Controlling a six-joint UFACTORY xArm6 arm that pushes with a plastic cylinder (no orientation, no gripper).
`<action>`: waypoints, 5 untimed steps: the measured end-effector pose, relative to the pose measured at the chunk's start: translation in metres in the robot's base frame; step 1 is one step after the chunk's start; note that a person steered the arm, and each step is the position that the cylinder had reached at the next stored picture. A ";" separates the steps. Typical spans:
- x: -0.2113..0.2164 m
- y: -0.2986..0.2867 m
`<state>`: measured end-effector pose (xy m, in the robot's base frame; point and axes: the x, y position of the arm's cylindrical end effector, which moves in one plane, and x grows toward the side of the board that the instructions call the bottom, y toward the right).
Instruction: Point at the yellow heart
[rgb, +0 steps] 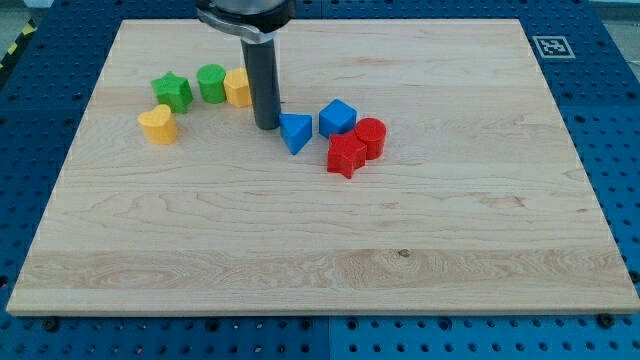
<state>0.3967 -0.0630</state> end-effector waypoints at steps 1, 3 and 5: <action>0.006 0.012; 0.013 0.006; 0.017 0.001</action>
<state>0.4135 -0.0622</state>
